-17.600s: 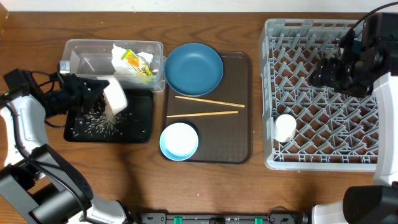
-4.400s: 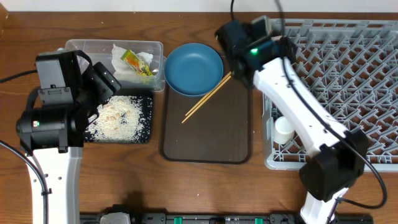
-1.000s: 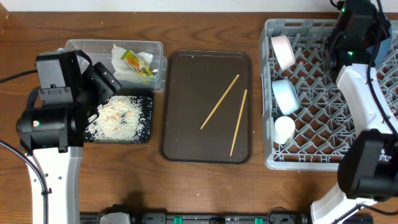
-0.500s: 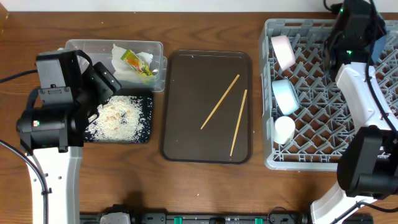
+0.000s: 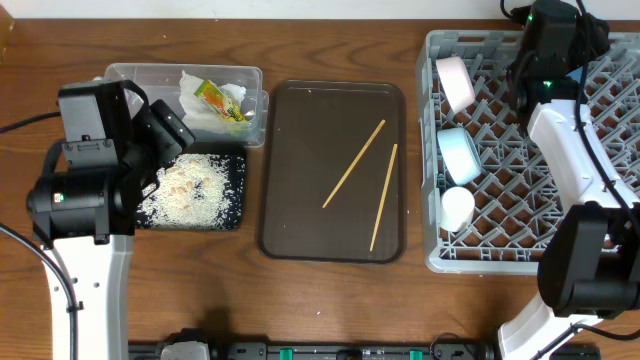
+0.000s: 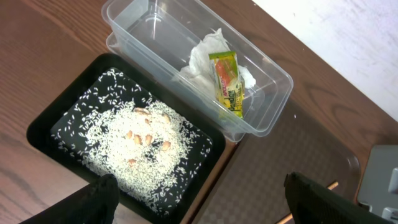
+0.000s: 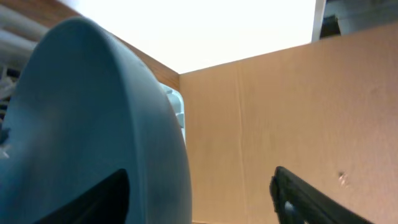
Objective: Sort waste into correct bins and load items into the dishwasher rack
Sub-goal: 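Lift the blue plate with the right gripper and carry it to the rack's back, then stand the blue plate upright in the rack and open the right gripper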
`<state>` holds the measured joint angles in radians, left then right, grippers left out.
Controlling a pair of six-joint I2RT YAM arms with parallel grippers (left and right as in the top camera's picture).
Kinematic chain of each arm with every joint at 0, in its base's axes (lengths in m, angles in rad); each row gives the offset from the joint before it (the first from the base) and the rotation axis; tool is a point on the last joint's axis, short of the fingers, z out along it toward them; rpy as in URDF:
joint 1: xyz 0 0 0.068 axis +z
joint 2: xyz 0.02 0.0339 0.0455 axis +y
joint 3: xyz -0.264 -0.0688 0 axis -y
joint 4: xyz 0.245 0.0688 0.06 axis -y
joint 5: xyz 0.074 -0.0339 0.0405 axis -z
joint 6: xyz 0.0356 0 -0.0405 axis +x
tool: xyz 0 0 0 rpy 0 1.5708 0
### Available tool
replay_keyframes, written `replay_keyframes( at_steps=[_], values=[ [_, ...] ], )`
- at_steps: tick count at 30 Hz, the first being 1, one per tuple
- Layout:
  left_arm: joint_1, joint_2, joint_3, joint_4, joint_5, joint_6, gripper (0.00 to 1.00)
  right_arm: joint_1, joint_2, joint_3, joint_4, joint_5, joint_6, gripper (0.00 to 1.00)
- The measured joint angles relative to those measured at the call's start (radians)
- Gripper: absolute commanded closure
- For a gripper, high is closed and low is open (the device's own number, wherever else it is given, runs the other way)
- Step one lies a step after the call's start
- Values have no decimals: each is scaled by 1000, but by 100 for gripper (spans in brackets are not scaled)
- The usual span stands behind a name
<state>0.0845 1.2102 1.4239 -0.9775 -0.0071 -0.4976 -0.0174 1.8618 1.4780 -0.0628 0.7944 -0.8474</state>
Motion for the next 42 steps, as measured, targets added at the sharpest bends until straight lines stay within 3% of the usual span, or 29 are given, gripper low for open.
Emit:
replay_keyframes(
  at_steps=[6, 13, 19, 24, 26, 28, 31, 34, 37, 42],
  values=[
    [0, 0, 0, 0, 0, 0, 12, 11, -13, 0, -2, -19, 45, 10],
    [0, 0, 0, 0, 0, 0, 13, 58, -153, -1, -34, -86, 92, 7],
    [0, 0, 0, 1, 0, 0, 12, 110, -294, 1, -217, -210, 194, 20],
    [0, 0, 0, 0, 0, 0, 12, 175, -306, 0, -377, -498, 378, 25],
    [0, 0, 0, 0, 0, 0, 12, 207, -301, 0, -393, -691, 477, 12],
    [0, 0, 0, 0, 0, 0, 12, 234, -298, 0, -396, -874, 559, 10],
    [0, 0, 0, 0, 0, 0, 12, 281, -284, 0, -407, -1159, 635, 21],
    [0, 0, 0, 0, 0, 0, 12, 333, -250, 0, -465, -1307, 692, 30],
    [0, 0, 0, 0, 0, 0, 12, 397, -196, 0, -571, -1308, 796, 37],
    [0, 0, 0, 0, 0, 0, 12, 509, -130, -5, -759, -1029, 1065, 32]
  ],
)
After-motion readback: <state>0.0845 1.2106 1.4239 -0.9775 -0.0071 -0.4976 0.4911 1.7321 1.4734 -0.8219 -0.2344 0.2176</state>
